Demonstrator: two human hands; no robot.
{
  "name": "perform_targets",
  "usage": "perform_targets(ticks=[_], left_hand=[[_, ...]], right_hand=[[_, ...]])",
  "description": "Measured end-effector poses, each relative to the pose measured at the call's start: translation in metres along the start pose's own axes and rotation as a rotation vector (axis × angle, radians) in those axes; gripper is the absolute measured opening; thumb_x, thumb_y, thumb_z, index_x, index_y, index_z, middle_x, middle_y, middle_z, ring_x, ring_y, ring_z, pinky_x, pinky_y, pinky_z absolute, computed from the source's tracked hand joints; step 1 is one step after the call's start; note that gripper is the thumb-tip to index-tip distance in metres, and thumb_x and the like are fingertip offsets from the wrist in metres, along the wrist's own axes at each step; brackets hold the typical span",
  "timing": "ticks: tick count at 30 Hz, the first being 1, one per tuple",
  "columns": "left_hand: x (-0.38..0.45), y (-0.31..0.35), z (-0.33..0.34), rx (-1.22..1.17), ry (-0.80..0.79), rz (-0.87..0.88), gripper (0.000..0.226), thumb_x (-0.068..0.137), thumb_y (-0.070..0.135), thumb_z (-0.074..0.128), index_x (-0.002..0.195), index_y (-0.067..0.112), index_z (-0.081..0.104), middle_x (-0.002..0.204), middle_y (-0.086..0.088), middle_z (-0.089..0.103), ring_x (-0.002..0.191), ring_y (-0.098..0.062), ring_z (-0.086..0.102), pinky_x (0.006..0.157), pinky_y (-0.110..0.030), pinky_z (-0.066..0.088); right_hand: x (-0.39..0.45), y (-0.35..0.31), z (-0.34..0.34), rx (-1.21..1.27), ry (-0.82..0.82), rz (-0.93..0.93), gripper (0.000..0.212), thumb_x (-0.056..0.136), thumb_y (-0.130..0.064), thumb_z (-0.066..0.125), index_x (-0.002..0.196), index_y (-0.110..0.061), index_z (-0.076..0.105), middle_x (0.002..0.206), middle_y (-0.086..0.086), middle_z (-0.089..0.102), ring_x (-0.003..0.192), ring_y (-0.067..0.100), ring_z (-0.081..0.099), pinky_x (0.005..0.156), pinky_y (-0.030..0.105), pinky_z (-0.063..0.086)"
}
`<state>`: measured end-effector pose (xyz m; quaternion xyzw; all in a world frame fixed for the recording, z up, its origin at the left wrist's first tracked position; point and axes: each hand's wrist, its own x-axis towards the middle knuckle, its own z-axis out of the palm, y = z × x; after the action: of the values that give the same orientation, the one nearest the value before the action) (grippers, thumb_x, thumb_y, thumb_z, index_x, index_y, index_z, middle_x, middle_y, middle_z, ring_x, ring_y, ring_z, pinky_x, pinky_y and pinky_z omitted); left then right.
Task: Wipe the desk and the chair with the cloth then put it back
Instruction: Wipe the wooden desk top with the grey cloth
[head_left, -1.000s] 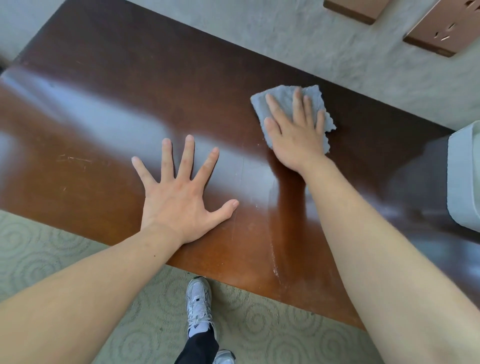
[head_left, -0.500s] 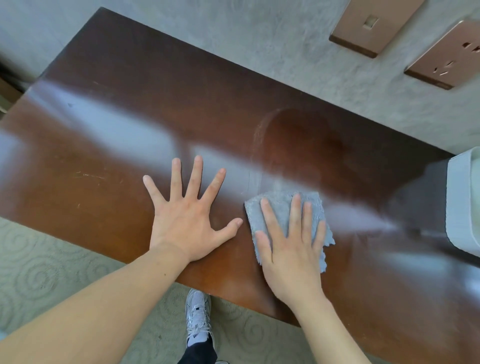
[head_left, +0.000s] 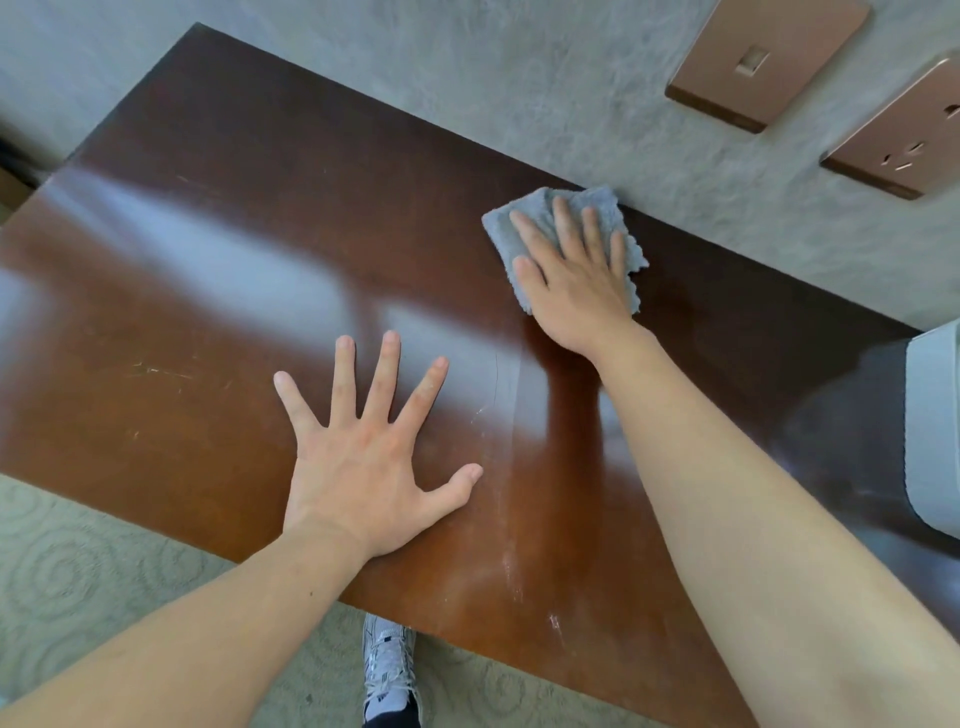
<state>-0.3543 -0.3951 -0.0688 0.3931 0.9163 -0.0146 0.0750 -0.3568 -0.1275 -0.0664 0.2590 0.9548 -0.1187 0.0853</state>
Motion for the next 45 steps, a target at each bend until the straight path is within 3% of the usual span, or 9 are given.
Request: perform_targets(ticks=[4, 9, 16, 23, 27, 32, 36, 41, 45], left_hand=[[0.0, 0.0, -0.002, -0.004, -0.02, 0.0, 0.096, 0.079, 0.091, 0.017, 0.158, 0.037, 0.023, 0.167, -0.011, 0.019, 0.153, -0.045, 0.01, 0.106, -0.082, 0.009], [-0.001, 0.0, -0.002, -0.023, -0.026, -0.003, 0.097, 0.079, 0.091, 0.02, 0.157, 0.035, 0.029, 0.166, -0.011, 0.022, 0.152, -0.045, 0.013, 0.105, -0.082, 0.009], [0.001, 0.001, 0.001, -0.036, -0.011, 0.011, 0.096, 0.079, 0.09, 0.025, 0.157, 0.034, 0.03, 0.166, -0.012, 0.023, 0.152, -0.046, 0.013, 0.104, -0.083, 0.01], [0.0, 0.0, 0.0, -0.02, 0.002, 0.007, 0.097, 0.079, 0.09, 0.023, 0.158, 0.034, 0.027, 0.166, -0.012, 0.022, 0.152, -0.046, 0.012, 0.105, -0.083, 0.01], [0.0, 0.001, 0.001, 0.009, 0.001, -0.001, 0.097, 0.079, 0.091, 0.018, 0.159, 0.036, 0.022, 0.167, -0.011, 0.018, 0.152, -0.045, 0.009, 0.106, -0.082, 0.009], [0.0, -0.001, 0.004, 0.014, 0.032, 0.0, 0.097, 0.078, 0.093, 0.012, 0.159, 0.04, 0.017, 0.168, -0.009, 0.016, 0.153, -0.043, 0.007, 0.107, -0.082, 0.008], [-0.001, 0.0, 0.006, 0.009, 0.033, 0.002, 0.095, 0.079, 0.093, 0.014, 0.158, 0.04, 0.017, 0.168, -0.009, 0.017, 0.153, -0.043, 0.008, 0.107, -0.082, 0.007], [-0.004, -0.003, 0.002, -0.039, 0.006, 0.02, 0.094, 0.079, 0.093, 0.004, 0.158, 0.043, 0.0, 0.17, -0.002, 0.0, 0.155, -0.036, -0.009, 0.113, -0.076, -0.001], [0.012, -0.028, -0.005, -0.085, 0.082, 0.093, 0.087, 0.087, 0.088, 0.01, 0.159, 0.039, 0.009, 0.17, -0.003, -0.001, 0.155, -0.036, -0.007, 0.117, -0.07, 0.004]], right_hand=[[-0.06, 0.009, 0.01, -0.073, -0.004, -0.13, 0.055, 0.101, -0.053, 0.01, 0.155, -0.047, 0.001, 0.168, -0.002, -0.007, 0.152, 0.023, -0.018, 0.121, 0.05, -0.012], [-0.142, 0.008, 0.034, -0.021, 0.041, -0.019, 0.056, 0.101, -0.054, 0.016, 0.156, -0.044, 0.008, 0.168, 0.006, -0.006, 0.152, 0.023, -0.018, 0.122, 0.05, -0.007], [-0.031, 0.006, 0.009, 0.031, 0.09, 0.25, 0.056, 0.101, -0.049, 0.013, 0.156, -0.043, 0.003, 0.167, 0.008, -0.007, 0.153, 0.028, -0.011, 0.121, 0.051, -0.011], [0.049, -0.036, 0.0, 0.011, 0.045, 0.19, 0.056, 0.102, -0.05, 0.01, 0.156, -0.041, 0.0, 0.166, 0.013, -0.01, 0.151, 0.033, -0.017, 0.118, 0.057, -0.015], [0.042, -0.037, -0.003, 0.013, 0.009, -0.032, 0.053, 0.103, -0.05, 0.013, 0.155, -0.046, 0.005, 0.168, 0.002, -0.006, 0.152, 0.026, -0.015, 0.119, 0.053, -0.014], [-0.017, -0.03, 0.011, -0.021, 0.029, -0.197, 0.052, 0.102, -0.053, 0.014, 0.154, -0.05, 0.008, 0.168, -0.002, -0.001, 0.153, 0.022, -0.011, 0.12, 0.048, -0.012], [-0.096, -0.015, 0.026, 0.01, 0.038, -0.062, 0.055, 0.1, -0.056, 0.009, 0.154, -0.048, 0.004, 0.168, 0.0, -0.003, 0.153, 0.022, -0.014, 0.121, 0.048, -0.012], [-0.186, -0.013, 0.036, 0.046, -0.032, 0.086, 0.055, 0.102, -0.056, 0.009, 0.155, -0.046, -0.003, 0.167, -0.002, -0.015, 0.15, 0.023, -0.023, 0.119, 0.048, -0.014], [-0.246, -0.014, 0.043, 0.099, -0.07, 0.214, 0.056, 0.099, -0.059, 0.002, 0.153, -0.049, -0.011, 0.163, -0.006, -0.027, 0.146, 0.018, -0.033, 0.12, 0.05, -0.015]])
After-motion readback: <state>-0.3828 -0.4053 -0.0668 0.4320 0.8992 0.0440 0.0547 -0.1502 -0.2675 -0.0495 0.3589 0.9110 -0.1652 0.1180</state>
